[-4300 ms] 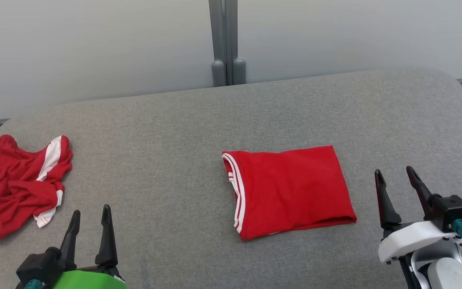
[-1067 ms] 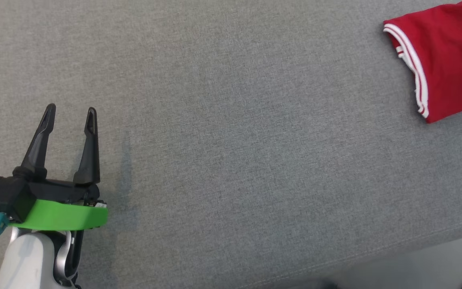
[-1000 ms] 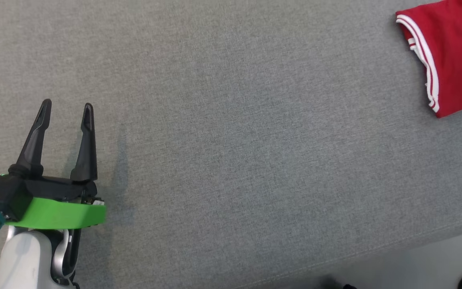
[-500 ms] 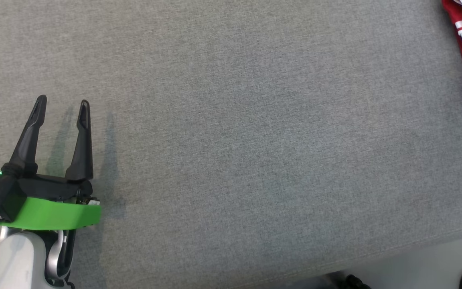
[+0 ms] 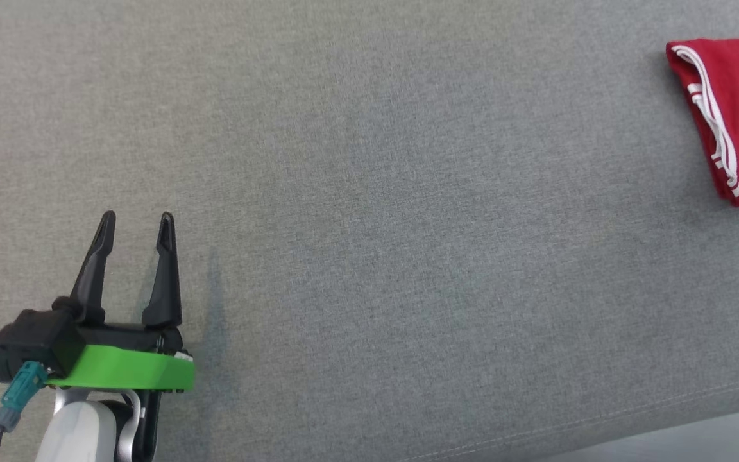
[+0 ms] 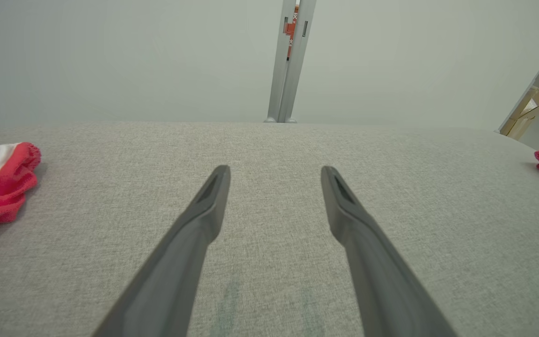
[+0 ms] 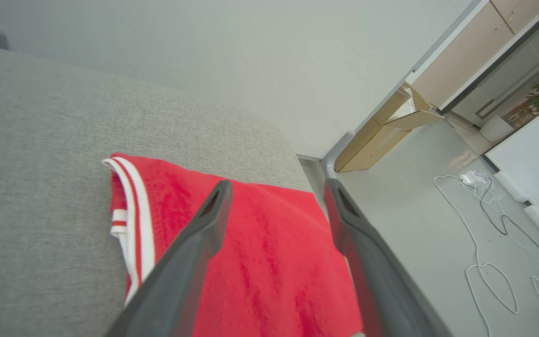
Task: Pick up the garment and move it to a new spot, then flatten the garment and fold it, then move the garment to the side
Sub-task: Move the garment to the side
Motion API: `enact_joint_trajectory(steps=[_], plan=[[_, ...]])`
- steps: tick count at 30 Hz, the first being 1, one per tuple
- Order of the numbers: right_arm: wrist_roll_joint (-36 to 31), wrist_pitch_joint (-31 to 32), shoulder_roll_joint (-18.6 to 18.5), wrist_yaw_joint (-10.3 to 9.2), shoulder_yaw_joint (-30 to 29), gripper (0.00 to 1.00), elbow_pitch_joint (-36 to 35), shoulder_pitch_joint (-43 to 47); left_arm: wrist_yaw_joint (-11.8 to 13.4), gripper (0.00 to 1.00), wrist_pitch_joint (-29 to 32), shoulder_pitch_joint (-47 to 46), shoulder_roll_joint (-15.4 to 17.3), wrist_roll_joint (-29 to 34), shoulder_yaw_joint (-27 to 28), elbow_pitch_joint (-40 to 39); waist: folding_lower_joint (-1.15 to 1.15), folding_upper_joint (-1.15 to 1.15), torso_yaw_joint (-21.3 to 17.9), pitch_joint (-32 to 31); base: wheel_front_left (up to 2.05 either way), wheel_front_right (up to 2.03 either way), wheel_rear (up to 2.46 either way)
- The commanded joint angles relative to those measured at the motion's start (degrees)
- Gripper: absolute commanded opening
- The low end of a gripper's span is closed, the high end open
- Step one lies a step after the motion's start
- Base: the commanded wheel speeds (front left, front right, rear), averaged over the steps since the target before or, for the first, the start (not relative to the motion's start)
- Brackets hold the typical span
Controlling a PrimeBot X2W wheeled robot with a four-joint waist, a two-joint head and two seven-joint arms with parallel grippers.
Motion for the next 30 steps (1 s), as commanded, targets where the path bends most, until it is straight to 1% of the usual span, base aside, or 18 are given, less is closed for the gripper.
enact_joint_trajectory(steps=[1, 2, 3, 6, 10, 13, 17, 21, 25, 30], plan=[[2.1, -1.16, 1.06, -0.12, 0.48, 1.0, -1.22, 2.34, 0.46, 1.0, -0.48, 1.37, -0.52, -0.28, 0.32, 0.78, 0.0, 0.0, 1.59, -6.78, 0.0, 0.0, 0.0], [3.03, -1.66, 1.8, -0.12, 1.01, 1.0, -2.12, 3.54, 0.46, 1.0, -0.63, 1.82, -0.74, -0.4, 0.43, 1.31, 0.0, 0.0, 1.73, -7.76, 0.0, 0.0, 0.0], [5.03, -2.21, 3.3, -0.12, 1.73, 1.0, -3.45, 4.96, 0.52, 1.0, -0.58, 2.47, -1.02, -0.62, 0.67, 1.83, 0.0, 0.0, 1.76, -8.84, 0.0, 0.0, 0.0], [9.18, -3.1, 5.66, -0.12, 3.92, 1.0, -7.74, 9.36, 0.74, 1.0, -0.82, 4.01, -1.64, -0.77, 1.12, 3.17, 0.0, 0.0, 1.8, -11.37, 0.0, 0.0, 0.0], [13.23, -3.53, 7.8, -0.11, 7.69, 1.0, -14.1, 16.0, 0.86, 1.0, -1.03, 5.8, -2.4, -0.89, 1.64, 4.51, 0.0, 0.0, 2.17, -14.3, 0.0, 0.0, 0.0], [15.72, -3.45, 9.2, -0.11, 9.03, 1.0, -19.15, 20.82, 0.93, 1.0, -1.01, 6.97, -2.94, -0.86, 2.3, 5.1, 0.0, 0.0, 2.46, -16.14, 0.0, 0.0, 0.0], [17.27, -2.31, 11.04, -0.11, 10.26, 1.0, -25.06, 26.6, 1.01, 1.0, -1.04, 8.85, -3.65, -0.56, 3.32, 5.26, 0.0, 0.0, 2.7, -18.29, 0.0, 0.0, 0.0], [18.02, -0.96, 13.09, -0.11, 9.75, 1.0, -29.87, 31.86, 0.71, 1.0, -1.05, 10.31, -4.13, -0.23, 4.31, 5.83, 0.0, 0.0, 3.44, -20.0, 0.0, 0.0, 0.0], [18.07, 0.3, 15.14, -0.11, 8.9, 1.0, -33.4, 36.5, 0.41, 1.0, -1.01, 11.84, -4.79, 0.01, 4.89, 6.45, 0.0, 0.0, 4.42, -21.68, 0.0, 0.0, 0.0], [17.07, 1.49, 17.5, -0.11, 8.18, 1.0, -36.57, 40.16, 0.08, 1.0, -1.01, 13.39, -5.38, 0.66, 5.5, 6.31, 0.0, 0.0, 5.18, -22.52, 0.0, 0.0, 0.0]])
